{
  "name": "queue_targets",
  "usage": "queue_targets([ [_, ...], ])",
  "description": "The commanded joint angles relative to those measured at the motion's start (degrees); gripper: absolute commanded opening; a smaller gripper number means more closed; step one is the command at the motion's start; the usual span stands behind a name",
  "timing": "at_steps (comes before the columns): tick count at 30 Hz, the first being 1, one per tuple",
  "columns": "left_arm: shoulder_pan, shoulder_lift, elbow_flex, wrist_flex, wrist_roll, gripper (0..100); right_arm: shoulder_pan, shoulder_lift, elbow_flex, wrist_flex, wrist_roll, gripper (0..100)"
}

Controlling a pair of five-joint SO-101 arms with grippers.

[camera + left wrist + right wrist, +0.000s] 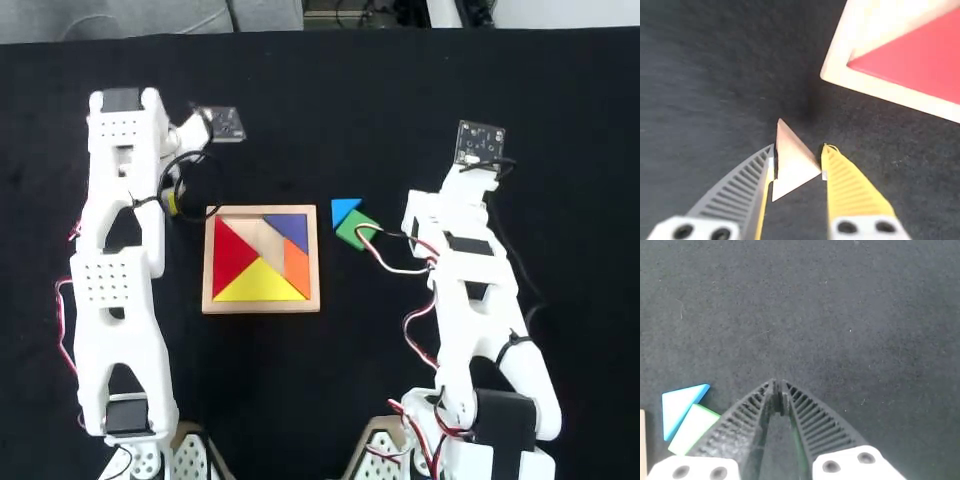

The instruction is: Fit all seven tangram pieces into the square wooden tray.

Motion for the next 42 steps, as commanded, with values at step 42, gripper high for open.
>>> queue_targets([
  [42,29.9,-44.3,65.8,-26.5,-15.7,4,1.5,-2.5,-1.1,-1.4,-0.5,1.2],
])
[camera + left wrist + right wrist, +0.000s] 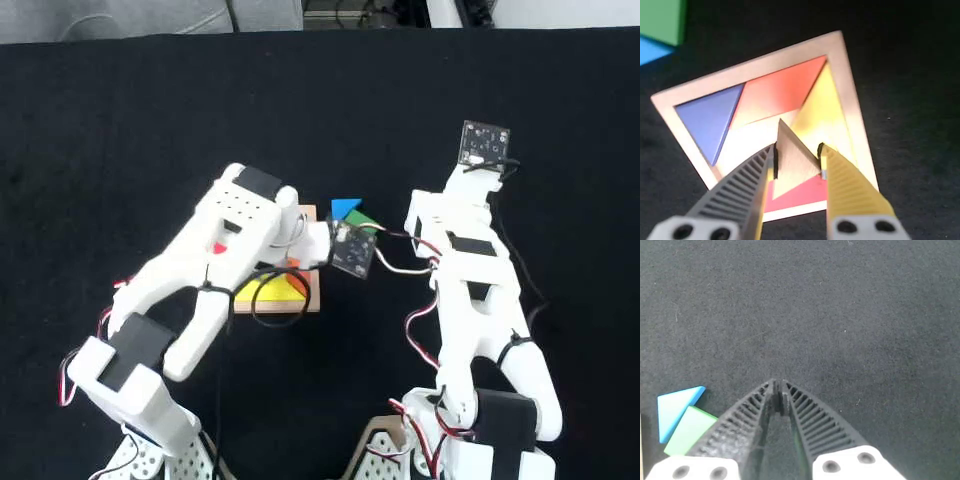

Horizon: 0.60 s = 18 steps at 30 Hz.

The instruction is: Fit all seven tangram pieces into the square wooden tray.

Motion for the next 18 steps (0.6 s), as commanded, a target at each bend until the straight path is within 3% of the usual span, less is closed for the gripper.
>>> queue_targets([
  [1,-0.8,-0.4,-0.4,-0.6,-8.8,4,0.6,-2.5,-1.1,-1.2,-0.5,1.2],
  [6,-0.5,-0.4,-0.2,-0.5,-8.5,6,0.6,-2.5,-1.1,-1.2,-0.5,1.2],
  [12,-1.7,-0.4,-0.6,-0.8,-4.7,25,0.4,-2.5,-1.1,-1.2,-0.4,1.2],
  [18,-4.4,-0.4,-1.2,-3.1,-4.1,27,0.4,-2.5,-1.1,-1.2,-0.3,1.2],
])
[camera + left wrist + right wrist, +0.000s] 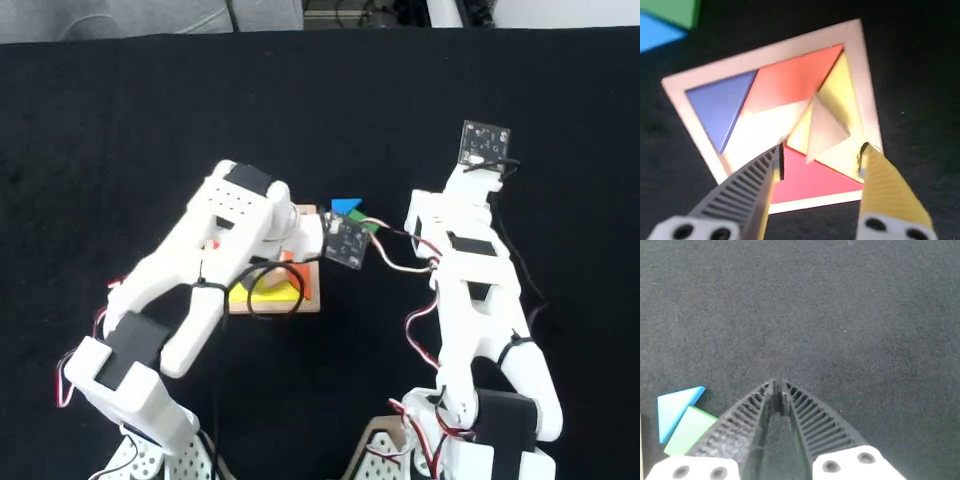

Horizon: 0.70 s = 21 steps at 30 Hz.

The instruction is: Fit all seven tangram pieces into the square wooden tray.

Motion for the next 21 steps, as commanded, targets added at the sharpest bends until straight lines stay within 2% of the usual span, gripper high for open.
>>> queue_targets([
  [1,-2.9,-0.4,-1.2,-1.4,-4.1,27,0.5,-2.5,-1.1,-1.2,-0.3,1.2],
  [5,-5.7,-0.9,-1.2,-0.9,-2.9,27,0.5,-2.5,-1.1,-1.2,-0.3,1.2],
  [7,-7.3,-1.0,-1.4,0.5,2.1,27,0.5,-2.5,-1.1,-1.2,-0.3,1.2],
  [9,-7.4,-1.5,-2.6,2.2,11.2,25,0.4,-2.5,-1.1,-1.2,-0.3,1.2],
  [12,-6.5,-2.0,-1.4,0.2,34.5,15,0.4,-2.8,-1.1,-1.2,-0.3,1.2],
  [13,-7.1,-2.3,-0.1,-0.5,39.5,12,0.4,-2.9,-1.0,-1.1,-0.3,1.2],
  [16,-9.8,-6.5,1.4,0.4,43.3,8,0.4,-2.9,-1.0,-1.1,-0.3,1.2],
  [21,-10.6,-14.0,11.6,-10.2,61.5,7,0.4,-2.9,-1.0,-0.8,-0.4,1.2],
])
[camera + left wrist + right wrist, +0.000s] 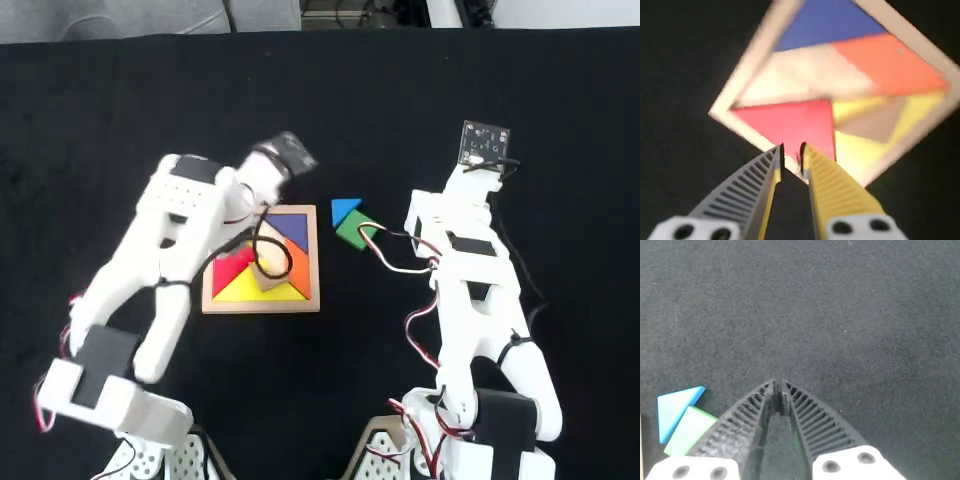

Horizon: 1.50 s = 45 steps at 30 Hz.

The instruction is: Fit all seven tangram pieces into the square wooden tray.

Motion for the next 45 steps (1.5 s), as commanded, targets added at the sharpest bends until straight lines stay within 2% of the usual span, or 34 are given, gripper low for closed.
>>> queue_targets([
  [1,-0.7,-8.5,8.9,-9.3,16.1,7,0.4,-2.9,-1.1,-0.8,-0.4,1.2],
  [5,1.8,-15.8,16.7,-10.1,22.1,2,0.5,-2.9,-1.1,-0.8,-0.4,1.2],
  [8,6.5,-20.4,21.1,-10.0,28.4,3,0.4,-2.9,-1.2,-0.8,-0.4,1.2],
  [13,11.3,-22.4,22.8,-10.4,41.1,3,0.4,-2.9,-1.1,-0.8,-0.4,1.2],
  [15,11.5,-20.9,22.4,-10.5,43.7,3,0.4,-2.9,-1.1,-0.8,-0.4,1.2],
  [27,9.5,-4.5,15.3,-15.6,44.4,3,0.4,-2.9,-1.1,-0.8,-0.4,1.2],
  [45,11.4,-2.2,10.0,-15.7,46.0,3,0.4,-2.9,-1.2,-0.8,-0.4,1.2],
])
